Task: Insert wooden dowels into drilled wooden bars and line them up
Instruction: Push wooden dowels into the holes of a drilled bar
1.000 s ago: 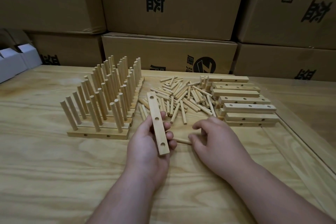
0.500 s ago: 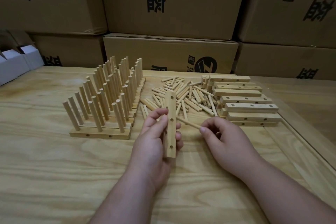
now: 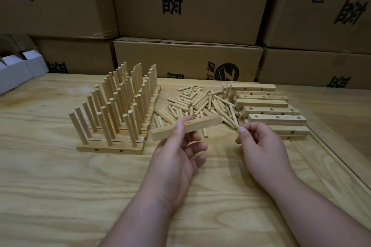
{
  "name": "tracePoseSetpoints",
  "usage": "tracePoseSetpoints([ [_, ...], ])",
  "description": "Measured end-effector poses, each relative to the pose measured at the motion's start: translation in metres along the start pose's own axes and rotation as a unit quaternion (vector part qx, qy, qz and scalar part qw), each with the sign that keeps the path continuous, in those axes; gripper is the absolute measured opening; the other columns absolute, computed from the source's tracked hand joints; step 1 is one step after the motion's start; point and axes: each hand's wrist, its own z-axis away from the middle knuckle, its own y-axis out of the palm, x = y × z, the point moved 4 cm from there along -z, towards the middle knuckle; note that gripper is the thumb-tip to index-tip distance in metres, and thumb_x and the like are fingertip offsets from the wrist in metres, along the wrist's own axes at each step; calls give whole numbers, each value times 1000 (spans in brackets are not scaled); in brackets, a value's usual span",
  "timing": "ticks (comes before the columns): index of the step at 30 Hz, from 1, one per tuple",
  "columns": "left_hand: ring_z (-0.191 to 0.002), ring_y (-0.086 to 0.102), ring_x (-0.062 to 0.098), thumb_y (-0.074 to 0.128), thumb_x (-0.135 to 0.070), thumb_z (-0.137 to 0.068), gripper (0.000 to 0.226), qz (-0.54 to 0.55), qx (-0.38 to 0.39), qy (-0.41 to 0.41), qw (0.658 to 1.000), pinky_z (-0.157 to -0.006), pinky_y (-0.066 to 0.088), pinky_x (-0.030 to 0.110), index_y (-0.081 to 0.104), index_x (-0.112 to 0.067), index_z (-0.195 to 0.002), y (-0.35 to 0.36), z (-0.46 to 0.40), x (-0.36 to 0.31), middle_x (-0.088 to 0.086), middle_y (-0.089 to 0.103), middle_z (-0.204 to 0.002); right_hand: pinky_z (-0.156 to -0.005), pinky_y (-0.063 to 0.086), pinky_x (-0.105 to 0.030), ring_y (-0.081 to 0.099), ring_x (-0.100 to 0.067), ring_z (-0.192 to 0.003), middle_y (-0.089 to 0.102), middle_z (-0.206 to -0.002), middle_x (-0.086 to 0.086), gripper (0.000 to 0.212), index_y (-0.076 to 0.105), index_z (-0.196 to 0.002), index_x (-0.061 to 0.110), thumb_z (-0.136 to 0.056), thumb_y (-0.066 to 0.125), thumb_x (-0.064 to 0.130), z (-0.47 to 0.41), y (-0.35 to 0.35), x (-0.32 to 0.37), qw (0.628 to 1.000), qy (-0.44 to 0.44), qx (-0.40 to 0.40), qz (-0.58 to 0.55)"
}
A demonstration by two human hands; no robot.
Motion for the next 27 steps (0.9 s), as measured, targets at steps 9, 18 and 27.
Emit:
tracePoseSetpoints([
  [9, -43, 41, 16, 44, -37, -105, 25, -24, -44, -10, 999, -44, 35, 26, 61, -22, -114, -5, -2, 4, 3, 44, -58, -64, 55, -24, 64, -11, -73, 69, -81, 10, 11, 68, -93, 31, -94, 67, 20, 5, -6, 27, 995, -51, 64, -54],
  [18, -44, 43, 20, 36, -46, -106, 46, -79, -28, -30, 996, -43, 36, 24, 57, -6, -106, -4, 2, 4, 10, 55, -63, -61, 53, -18, 65, -13, -74, 70, -83, 7, 19, 73, -94, 33, -91, 71, 14, 15, -17, 82, 971, -199, 117, -58],
  [27, -43, 42, 20, 34, -41, -108, 40, -100, -3, -6, 995, -45, 37, 26, 53, -5, -111, -3, 1, 3, 12, 57, -68, -56, 49, -15, 64, -8, -72, 68, -82, 15, 13, 73, -94, 34, -90, 72, 22, 17, -16, 90, 976, -198, 91, 9],
])
